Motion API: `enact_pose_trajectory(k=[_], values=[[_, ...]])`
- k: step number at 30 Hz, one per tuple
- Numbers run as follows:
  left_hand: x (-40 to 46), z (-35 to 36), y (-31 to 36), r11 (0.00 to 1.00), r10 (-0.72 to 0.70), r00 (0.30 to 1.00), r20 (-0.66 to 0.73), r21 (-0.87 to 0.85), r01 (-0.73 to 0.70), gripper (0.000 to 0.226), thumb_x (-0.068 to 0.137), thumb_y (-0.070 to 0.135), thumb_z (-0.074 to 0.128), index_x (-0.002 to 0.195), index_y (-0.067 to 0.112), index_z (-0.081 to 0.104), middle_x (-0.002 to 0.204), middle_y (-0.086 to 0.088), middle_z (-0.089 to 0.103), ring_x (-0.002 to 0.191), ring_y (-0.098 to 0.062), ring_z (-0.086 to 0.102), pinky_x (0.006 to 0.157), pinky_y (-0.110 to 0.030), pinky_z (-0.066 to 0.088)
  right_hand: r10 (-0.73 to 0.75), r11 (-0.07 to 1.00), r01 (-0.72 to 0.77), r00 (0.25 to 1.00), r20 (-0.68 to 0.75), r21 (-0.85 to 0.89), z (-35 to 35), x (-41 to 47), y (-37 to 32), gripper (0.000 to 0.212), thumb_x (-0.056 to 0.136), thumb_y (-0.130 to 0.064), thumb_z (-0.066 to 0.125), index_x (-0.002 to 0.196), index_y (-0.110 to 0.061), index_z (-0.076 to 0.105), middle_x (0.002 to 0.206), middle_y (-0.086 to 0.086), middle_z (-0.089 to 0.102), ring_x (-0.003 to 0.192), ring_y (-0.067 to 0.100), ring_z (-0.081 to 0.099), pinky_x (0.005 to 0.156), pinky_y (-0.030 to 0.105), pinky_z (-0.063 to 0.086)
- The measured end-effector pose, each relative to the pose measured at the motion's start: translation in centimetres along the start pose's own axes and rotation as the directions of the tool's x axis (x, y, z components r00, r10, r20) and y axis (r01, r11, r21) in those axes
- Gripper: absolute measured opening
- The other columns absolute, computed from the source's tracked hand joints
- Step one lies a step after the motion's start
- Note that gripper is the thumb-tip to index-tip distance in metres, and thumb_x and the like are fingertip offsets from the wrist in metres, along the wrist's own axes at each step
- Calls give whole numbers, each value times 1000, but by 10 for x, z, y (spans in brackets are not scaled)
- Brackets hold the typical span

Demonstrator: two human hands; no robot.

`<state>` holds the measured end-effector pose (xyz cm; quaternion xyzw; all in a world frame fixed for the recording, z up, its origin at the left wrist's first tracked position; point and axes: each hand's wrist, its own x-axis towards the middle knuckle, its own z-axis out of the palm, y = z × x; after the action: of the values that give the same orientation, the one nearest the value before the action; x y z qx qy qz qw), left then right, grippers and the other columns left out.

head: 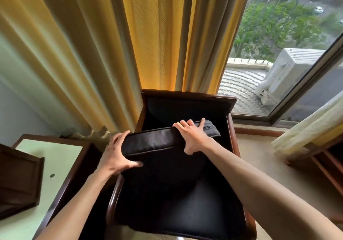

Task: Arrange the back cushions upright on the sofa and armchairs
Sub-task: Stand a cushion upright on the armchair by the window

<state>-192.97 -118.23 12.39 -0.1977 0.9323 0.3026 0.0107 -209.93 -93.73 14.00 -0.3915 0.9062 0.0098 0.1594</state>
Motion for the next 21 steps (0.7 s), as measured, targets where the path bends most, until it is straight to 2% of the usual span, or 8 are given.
enact_pose_trajectory(k=[2, 3, 6, 9, 12, 15, 18, 21], values=[[-15, 4, -23, 974, -14, 1000, 0, -226, 13, 138, 34, 51, 95, 150, 35, 23, 156, 1, 26, 143, -21, 26, 116, -52, 28, -4, 998, 5, 1000, 17, -65, -1, 8, -17, 113, 50, -28, 86, 145, -15, 25, 134, 4, 40, 129, 32, 36, 99, 87, 6], [-20, 8, -27, 965, 4, 1000, -20, -261, -9, 137, 35, 47, 96, 150, 32, 24, 156, -1, 30, 142, -23, 30, 115, -52, 30, -45, 994, 45, 999, 6, -100, 1, 10, -26, 118, 47, -37, 89, 144, -12, 27, 134, 4, 42, 128, 32, 38, 99, 87, 7], [-25, 14, -16, 980, 22, 994, -107, -194, -43, 123, 34, 42, 98, 140, 22, 39, 134, -3, 57, 123, -27, 54, 104, -45, 45, -222, 970, 216, 974, -48, -110, 13, 13, -52, 128, 44, -52, 89, 147, -11, 25, 136, 2, 44, 127, 25, 42, 107, 74, 21], [-26, 9, 8, 990, 53, 983, -178, -121, -75, 115, 32, 40, 99, 133, 23, 46, 119, 0, 68, 111, -26, 63, 92, -41, 52, -222, 975, 220, 971, -90, -27, 3, 10, -47, 116, 42, -48, 88, 139, -18, 33, 123, -2, 53, 113, 22, 50, 89, 51, 43], [-23, -4, 46, 980, 179, 961, -211, -54, -194, 107, 35, 48, 94, 131, 29, 53, 114, 2, 71, 105, -22, 67, 87, -40, 55, -176, 983, 178, 983, -48, 50, -26, -3, -11, 110, 39, -44, 91, 129, -23, 32, 108, -1, 58, 101, 24, 55, 82, 48, 48], [-13, -13, 83, 916, 334, 905, -265, -134, -378, 101, 43, 55, 90, 133, 28, 54, 118, 8, 67, 103, -10, 64, 91, -30, 52, -97, 981, 104, 994, -49, 162, -56, -20, 27, 106, 40, -38, 92, 128, -25, 34, 114, 3, 57, 104, 26, 54, 89, 46, 47], [7, 7, 83, 869, 327, 939, -106, -357, -343, 111, 48, 52, 94, 143, 37, 37, 135, 10, 55, 121, -6, 53, 101, -28, 44, 5, 955, 4, 1000, -29, 295, -65, -31, 56, 103, 45, -29, 94, 131, -22, 38, 116, 4, 53, 108, 24, 49, 93, 41, 45], [15, 51, 69, 946, 199, 973, 117, -282, -160, 116, 44, 46, 94, 142, 36, 33, 138, 8, 52, 129, -16, 49, 106, -37, 42, 63, 944, -80, 996, 63, 321, -35, -38, 66, 103, 44, -31, 93, 130, -22, 36, 117, 2, 50, 115, 27, 49, 96, 48, 45]])
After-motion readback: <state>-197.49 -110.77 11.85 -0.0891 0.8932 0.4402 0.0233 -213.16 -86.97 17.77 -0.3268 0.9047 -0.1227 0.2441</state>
